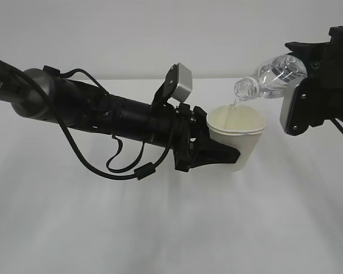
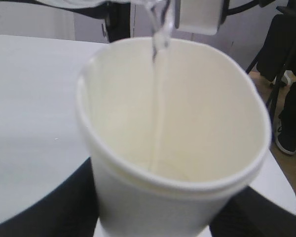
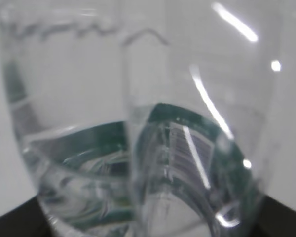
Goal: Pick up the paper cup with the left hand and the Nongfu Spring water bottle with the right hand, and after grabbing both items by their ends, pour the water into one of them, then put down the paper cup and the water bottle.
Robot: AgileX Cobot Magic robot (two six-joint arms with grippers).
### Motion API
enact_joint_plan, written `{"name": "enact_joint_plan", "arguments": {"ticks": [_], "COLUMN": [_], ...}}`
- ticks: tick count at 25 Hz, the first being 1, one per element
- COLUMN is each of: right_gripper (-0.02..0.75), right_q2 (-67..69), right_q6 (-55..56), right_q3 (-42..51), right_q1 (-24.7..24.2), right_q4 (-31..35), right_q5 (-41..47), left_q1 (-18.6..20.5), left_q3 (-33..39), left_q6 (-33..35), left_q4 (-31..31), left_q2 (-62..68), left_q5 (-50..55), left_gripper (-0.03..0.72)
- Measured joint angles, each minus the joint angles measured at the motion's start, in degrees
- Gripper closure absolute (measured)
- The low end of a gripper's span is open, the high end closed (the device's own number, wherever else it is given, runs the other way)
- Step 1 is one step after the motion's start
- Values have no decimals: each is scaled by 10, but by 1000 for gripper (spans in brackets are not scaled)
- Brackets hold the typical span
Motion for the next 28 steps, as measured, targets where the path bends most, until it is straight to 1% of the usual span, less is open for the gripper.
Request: {"name": "enact_joint_plan", "arguments": {"ticks": [28], "right_gripper": [265], "right_q2": [0], "right_q6": [-4], "right_q3": [0], "right_q1": [0], "right_q4": [0], "right_q5": [-8], "left_q1": [0], "left_q3": [0], "left_q6": [0], "left_q4": [7], "left_q2": [0], "left_q5": [0], "left_gripper": [253]}}
